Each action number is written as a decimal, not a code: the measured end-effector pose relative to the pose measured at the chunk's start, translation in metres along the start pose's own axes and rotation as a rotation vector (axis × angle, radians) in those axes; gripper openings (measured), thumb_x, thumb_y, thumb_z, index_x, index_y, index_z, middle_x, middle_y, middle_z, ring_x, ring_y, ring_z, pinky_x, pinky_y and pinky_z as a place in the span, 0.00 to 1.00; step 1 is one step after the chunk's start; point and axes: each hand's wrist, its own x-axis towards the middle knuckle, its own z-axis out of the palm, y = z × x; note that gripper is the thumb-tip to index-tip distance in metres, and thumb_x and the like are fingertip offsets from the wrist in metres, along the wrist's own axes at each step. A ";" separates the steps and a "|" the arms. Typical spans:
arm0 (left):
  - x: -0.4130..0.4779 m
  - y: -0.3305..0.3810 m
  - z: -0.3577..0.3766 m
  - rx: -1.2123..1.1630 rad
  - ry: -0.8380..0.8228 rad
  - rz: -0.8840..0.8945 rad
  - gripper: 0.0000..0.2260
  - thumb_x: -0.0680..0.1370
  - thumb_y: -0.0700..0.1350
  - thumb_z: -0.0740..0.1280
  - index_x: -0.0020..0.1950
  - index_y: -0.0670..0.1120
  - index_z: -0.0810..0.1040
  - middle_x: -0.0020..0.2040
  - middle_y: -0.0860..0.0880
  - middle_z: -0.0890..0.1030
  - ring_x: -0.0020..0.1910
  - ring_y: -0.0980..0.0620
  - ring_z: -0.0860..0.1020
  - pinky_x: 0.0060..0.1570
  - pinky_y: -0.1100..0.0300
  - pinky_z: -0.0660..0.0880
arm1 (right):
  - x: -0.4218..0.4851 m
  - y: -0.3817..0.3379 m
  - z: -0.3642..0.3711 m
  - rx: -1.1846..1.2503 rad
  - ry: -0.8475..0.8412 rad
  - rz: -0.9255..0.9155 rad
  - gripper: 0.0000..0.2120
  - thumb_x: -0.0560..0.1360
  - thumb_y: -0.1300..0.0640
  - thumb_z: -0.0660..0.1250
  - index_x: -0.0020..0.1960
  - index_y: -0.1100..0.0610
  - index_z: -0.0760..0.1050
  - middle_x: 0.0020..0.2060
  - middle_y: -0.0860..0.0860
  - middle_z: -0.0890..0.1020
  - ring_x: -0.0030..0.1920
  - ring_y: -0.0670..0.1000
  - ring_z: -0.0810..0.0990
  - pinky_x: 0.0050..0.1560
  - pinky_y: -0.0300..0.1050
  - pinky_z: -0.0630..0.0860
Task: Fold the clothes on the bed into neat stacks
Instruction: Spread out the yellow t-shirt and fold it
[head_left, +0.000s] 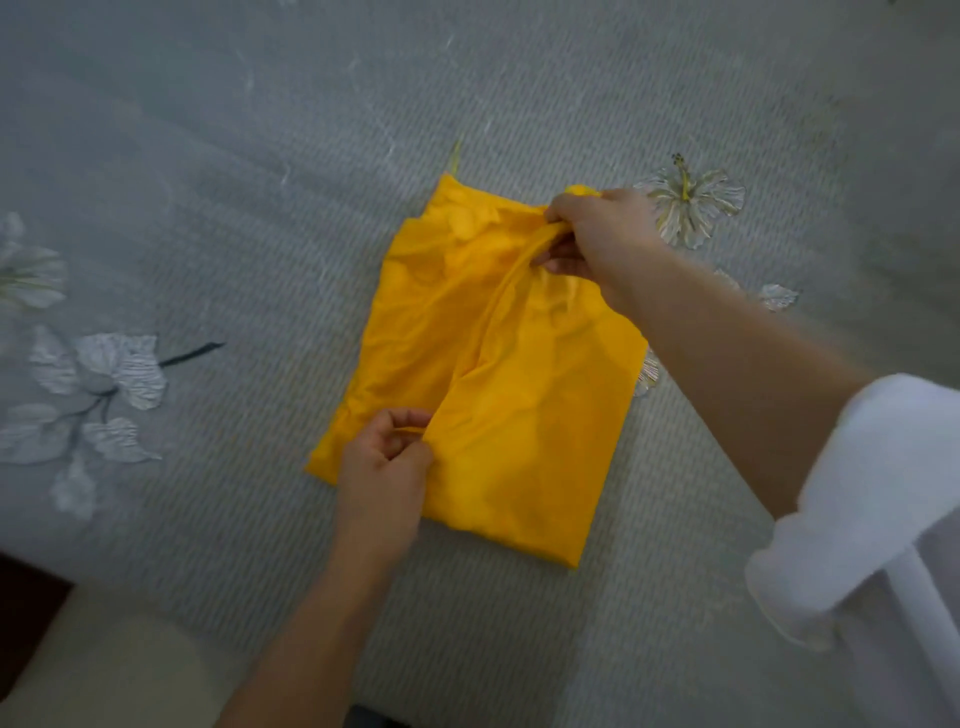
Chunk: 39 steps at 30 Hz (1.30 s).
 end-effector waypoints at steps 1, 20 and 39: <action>0.006 0.002 -0.011 0.000 0.035 0.001 0.14 0.73 0.29 0.61 0.42 0.47 0.76 0.27 0.55 0.77 0.26 0.63 0.69 0.26 0.70 0.64 | 0.001 -0.004 0.016 0.005 -0.025 -0.005 0.08 0.73 0.65 0.67 0.36 0.62 0.71 0.24 0.56 0.77 0.24 0.51 0.79 0.25 0.40 0.77; 0.034 -0.012 -0.065 0.357 0.013 -0.103 0.06 0.73 0.43 0.67 0.47 0.52 0.74 0.40 0.52 0.79 0.38 0.54 0.77 0.33 0.58 0.71 | 0.039 0.040 -0.007 -1.149 0.036 -0.158 0.21 0.73 0.48 0.66 0.61 0.57 0.69 0.56 0.57 0.74 0.60 0.61 0.72 0.65 0.62 0.65; 0.088 0.015 -0.094 1.264 -0.124 0.179 0.38 0.66 0.69 0.65 0.70 0.53 0.62 0.65 0.47 0.65 0.65 0.44 0.67 0.57 0.46 0.70 | -0.008 0.039 0.034 -1.395 -0.399 -0.529 0.45 0.63 0.41 0.76 0.74 0.43 0.57 0.68 0.49 0.64 0.69 0.55 0.60 0.67 0.59 0.58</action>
